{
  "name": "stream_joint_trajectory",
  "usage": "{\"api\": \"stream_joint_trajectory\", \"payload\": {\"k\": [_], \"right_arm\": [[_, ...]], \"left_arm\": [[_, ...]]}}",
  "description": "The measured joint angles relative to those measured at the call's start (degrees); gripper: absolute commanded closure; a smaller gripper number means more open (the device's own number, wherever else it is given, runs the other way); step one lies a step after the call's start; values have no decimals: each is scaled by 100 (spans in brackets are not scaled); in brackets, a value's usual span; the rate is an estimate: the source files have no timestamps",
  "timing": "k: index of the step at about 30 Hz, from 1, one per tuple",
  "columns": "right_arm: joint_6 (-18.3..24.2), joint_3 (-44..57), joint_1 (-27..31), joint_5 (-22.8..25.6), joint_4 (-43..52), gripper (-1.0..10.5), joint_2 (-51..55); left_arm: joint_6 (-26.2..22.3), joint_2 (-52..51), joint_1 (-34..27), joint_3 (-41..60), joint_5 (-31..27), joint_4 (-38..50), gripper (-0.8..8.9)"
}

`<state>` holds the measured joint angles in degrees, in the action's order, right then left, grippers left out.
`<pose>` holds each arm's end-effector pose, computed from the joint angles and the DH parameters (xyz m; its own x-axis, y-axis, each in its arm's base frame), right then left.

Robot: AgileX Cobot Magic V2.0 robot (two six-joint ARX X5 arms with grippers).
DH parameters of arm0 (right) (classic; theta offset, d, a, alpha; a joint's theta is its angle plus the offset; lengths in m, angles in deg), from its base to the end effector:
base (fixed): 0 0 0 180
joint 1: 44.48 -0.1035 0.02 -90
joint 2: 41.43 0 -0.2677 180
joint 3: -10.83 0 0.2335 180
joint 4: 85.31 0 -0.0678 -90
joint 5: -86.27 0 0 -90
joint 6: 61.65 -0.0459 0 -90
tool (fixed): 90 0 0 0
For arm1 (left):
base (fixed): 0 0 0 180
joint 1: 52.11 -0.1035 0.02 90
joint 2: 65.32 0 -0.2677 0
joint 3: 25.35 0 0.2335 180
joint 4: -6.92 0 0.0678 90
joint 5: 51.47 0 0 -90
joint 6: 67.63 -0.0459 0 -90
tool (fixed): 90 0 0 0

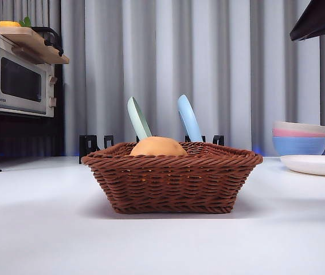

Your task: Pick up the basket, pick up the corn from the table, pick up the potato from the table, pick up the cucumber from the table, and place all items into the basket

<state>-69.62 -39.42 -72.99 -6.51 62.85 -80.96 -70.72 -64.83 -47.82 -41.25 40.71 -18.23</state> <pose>0.1298 0.0731 0.2764 0.7956 0.4873 -0.3599 -0.4676 0.8717 0.1466 0.0891 -0.0084 0.1486 0.9793 -0.1116 -0.1691 0.1211 0.9915 0.0467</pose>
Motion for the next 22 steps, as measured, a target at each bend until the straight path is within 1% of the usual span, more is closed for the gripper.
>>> {"api": "stream_joint_trajectory", "payload": {"k": [9,22], "right_arm": [[0,0,0,0,-13,945,0],[0,0,0,0,-13,945,0]], "left_arm": [[125,-22,-50,0,-46,-20,816],[164,-22,-50,0,-50,-20,817]]}}
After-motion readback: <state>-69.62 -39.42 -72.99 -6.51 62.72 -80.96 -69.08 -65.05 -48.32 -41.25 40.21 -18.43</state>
